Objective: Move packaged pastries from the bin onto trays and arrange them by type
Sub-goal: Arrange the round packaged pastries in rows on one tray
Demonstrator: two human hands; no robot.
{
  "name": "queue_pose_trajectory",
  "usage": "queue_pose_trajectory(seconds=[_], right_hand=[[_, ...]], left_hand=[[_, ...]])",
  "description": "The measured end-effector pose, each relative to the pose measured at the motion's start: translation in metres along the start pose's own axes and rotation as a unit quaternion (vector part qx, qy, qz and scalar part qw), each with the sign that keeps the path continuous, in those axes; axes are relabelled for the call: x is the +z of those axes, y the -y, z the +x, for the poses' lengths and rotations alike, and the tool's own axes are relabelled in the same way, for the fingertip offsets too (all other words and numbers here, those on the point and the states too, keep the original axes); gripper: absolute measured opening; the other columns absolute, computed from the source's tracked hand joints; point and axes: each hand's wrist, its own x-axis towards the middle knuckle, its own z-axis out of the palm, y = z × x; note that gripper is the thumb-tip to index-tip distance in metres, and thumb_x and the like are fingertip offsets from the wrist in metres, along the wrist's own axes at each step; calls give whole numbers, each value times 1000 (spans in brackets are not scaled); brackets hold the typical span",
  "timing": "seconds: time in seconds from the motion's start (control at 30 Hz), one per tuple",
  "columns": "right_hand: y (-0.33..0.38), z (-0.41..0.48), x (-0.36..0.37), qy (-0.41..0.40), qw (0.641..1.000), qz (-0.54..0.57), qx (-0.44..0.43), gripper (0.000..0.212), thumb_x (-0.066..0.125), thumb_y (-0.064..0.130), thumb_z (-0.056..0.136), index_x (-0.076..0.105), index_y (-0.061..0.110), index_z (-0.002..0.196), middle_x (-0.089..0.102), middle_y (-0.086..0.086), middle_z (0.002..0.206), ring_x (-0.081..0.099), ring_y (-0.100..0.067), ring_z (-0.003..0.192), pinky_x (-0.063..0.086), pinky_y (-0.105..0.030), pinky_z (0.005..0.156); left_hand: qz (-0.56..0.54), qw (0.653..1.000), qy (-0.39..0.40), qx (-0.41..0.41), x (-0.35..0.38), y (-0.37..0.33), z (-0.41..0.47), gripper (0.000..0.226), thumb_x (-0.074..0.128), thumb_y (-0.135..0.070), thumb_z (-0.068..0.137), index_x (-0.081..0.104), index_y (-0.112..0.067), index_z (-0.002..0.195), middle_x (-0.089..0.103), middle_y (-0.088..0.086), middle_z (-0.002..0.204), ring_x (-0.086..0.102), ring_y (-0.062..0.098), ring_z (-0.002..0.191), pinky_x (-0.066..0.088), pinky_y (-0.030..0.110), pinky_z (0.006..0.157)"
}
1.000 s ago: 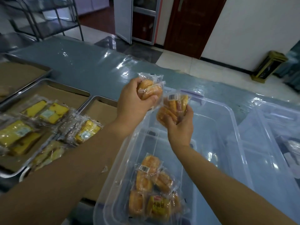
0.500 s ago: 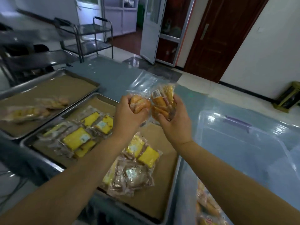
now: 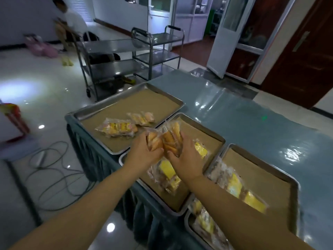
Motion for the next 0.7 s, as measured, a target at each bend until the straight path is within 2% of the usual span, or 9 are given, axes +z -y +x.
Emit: queue_pose_trajectory(seconds=[0.1,0.17,0.2,0.33,0.47,0.53,0.63,0.7], right_hand=[[21,10,34,40,999,6,-9,81,66,36,79,21,28,146,47,-5,135,57,-27,108,49,-39,83],[31,19,54,55,998,6,-17,79,67,34,79,24,26,145,49,-6,134,57,-27,108,49,-38,84],[35,24,64,63,998,3,-21,79,67,34,78,25,26,145,49,-6,134,57,-26,109,48,-37,85],[47,45,101,91,995,10,-39,79,67,34,79,26,26,145,47,-4,136,55,-24,112,46,-34,85],[60,73,138,117,991,26,-52,81,66,36,79,22,29,147,45,-3,137,54,-24,113,48,-37,88],[67,91,158,122,990,22,-63,79,63,40,83,18,31,147,41,-1,142,55,-23,113,48,-36,87],[76,126,184,134,988,26,-74,75,58,42,87,14,34,148,35,0,147,50,-22,120,48,-37,90],[80,156,198,144,987,29,-71,73,58,38,88,16,31,148,35,-1,147,47,-23,124,46,-38,94]], left_hand=[[-9,999,23,-31,-31,22,6,46,73,-30,64,43,-49,93,59,-12,95,59,-2,82,49,22,70],[-15,999,12,-46,-48,36,12,50,75,-22,67,43,-50,92,58,-17,93,58,-6,81,43,13,65],[-20,998,1,-53,-55,43,15,48,75,-21,68,44,-48,91,58,-17,93,58,-4,82,44,14,66],[-24,996,-40,-81,-81,66,32,40,74,-17,71,49,-41,92,62,-8,93,61,7,86,53,35,79],[-13,994,-50,-100,-108,92,58,41,73,-18,73,56,-28,110,66,-3,97,63,12,89,53,40,83],[-4,993,-56,-99,-123,103,78,37,72,-20,74,57,-35,104,66,-6,95,63,8,87,53,35,80],[20,993,-56,-98,-145,115,117,31,71,-24,78,51,-43,91,64,-14,87,61,-4,80,47,18,69],[27,993,-51,-103,-156,119,147,28,70,-26,80,51,-43,93,63,-15,86,58,-9,77,42,11,63]])
